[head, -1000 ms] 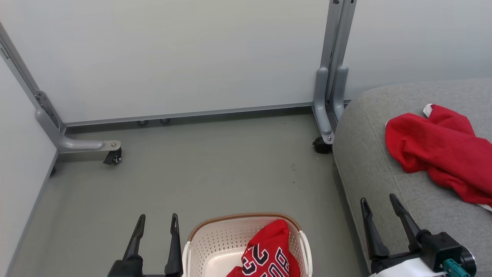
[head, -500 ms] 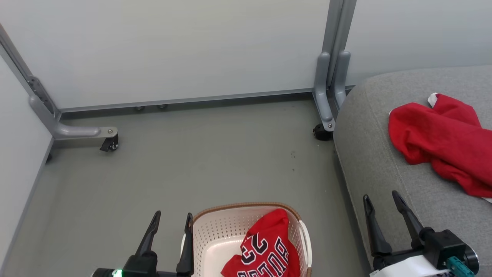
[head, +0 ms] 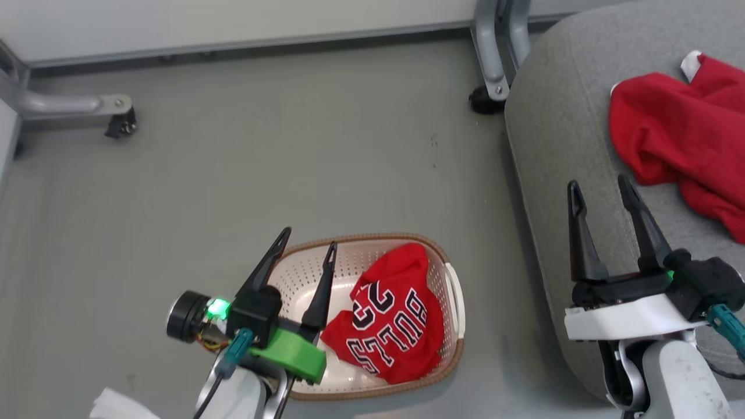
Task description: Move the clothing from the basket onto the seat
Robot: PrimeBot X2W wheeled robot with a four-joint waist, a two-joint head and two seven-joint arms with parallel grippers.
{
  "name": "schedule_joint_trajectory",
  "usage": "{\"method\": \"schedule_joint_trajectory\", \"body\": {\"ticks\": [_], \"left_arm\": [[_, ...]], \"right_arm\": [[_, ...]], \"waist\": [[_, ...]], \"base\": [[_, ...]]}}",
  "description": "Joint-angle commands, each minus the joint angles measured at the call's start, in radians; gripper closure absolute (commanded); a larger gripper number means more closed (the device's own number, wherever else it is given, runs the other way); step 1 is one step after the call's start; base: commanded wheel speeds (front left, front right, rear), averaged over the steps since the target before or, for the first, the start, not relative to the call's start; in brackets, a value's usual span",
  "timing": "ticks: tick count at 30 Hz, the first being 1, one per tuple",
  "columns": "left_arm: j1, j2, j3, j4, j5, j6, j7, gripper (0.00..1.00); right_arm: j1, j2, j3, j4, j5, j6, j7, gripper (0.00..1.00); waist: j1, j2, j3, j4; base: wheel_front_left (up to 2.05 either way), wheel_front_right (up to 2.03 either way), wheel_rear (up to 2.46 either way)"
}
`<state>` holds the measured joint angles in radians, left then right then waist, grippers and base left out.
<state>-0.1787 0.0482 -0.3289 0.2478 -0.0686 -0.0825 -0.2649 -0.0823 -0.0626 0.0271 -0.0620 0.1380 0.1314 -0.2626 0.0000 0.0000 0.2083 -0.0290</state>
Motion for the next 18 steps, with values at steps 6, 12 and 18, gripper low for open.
{"method": "schedule_joint_trajectory", "body": {"ticks": [6,12,18], "left_arm": [[-0.201,0.036,-0.05,0.135,0.062,-0.033,0.001,0.0],[-0.361,0.092,-0.159,0.343,0.097,-0.047,0.001,0.0],[-0.502,0.164,-0.31,0.544,0.093,-0.048,0.001,0.0]], "right_arm": [[-0.105,0.005,0.009,-0.047,-0.009,-0.001,-0.003,0.0],[-0.167,0.009,0.005,-0.082,0.0,-0.001,-0.003,0.0],[-0.221,0.012,0.026,-0.104,0.003,-0.001,-0.003,0.0]], "waist": [[0.0,0.0,0.341,-0.095],[0.0,0.0,0.457,-0.149],[0.0,0.0,0.555,-0.207]], "base": [[0.0,0.0,0.0],[0.0,0.0,0.0],[0.0,0.0,0.0]]}}
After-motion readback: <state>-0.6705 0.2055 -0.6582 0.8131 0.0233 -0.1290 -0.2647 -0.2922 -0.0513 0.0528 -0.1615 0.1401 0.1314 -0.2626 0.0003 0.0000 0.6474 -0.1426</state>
